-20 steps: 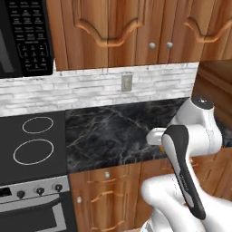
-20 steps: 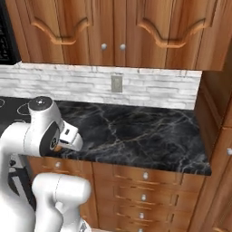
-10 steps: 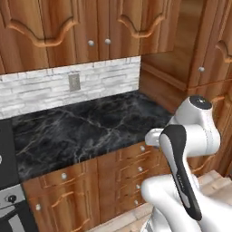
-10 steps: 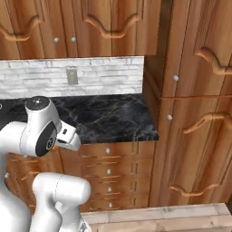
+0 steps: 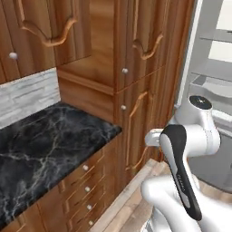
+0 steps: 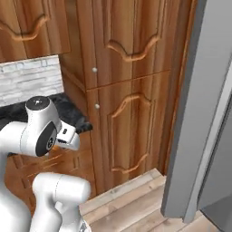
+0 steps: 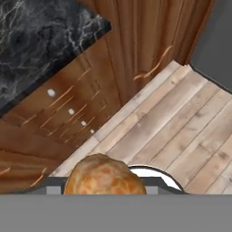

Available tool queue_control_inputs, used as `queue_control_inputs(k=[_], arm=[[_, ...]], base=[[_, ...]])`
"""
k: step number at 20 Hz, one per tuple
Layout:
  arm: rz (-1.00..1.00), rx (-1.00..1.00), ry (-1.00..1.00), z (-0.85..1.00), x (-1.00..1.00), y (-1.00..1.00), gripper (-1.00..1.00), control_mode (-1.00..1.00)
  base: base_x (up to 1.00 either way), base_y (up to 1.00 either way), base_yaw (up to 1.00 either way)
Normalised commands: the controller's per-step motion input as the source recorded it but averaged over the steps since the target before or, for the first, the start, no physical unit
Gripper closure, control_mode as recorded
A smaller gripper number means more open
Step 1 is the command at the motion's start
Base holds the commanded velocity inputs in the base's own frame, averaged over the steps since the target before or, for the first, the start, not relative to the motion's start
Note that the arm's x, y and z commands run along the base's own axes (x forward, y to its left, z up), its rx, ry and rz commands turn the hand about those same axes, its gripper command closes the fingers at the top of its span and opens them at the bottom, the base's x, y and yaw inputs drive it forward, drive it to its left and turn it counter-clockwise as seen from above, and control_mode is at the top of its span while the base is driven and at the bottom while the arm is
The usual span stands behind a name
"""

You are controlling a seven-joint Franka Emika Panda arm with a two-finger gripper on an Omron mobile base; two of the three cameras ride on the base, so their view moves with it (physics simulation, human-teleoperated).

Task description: Place the tangerine in the correct fridge rack based on whether it is a fruit or vegetable. Finally, close the fridge door.

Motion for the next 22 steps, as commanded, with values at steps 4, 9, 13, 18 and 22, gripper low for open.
queue_control_inputs(k=[4, 9, 13, 18, 22], arm=[[0.0, 0.0, 0.0, 0.0, 0.0, 0.0, 1.0, 1.0], [0.0, 0.0, 0.0, 0.0, 0.0, 0.0, 1.0, 1.0], [0.0, 0.0, 0.0, 0.0, 0.0, 0.0, 1.0, 1.0], [0.0, 0.0, 0.0, 0.0, 0.0, 0.0, 1.0, 1.0], [0.0, 0.0, 0.0, 0.0, 0.0, 0.0, 1.0, 1.0]], base=[[0.11, -0.34, -0.75], [0.82, 0.09, -0.62], [0.87, 0.26, -0.55], [0.66, 0.12, -0.47], [0.38, 0.0, -0.34]])
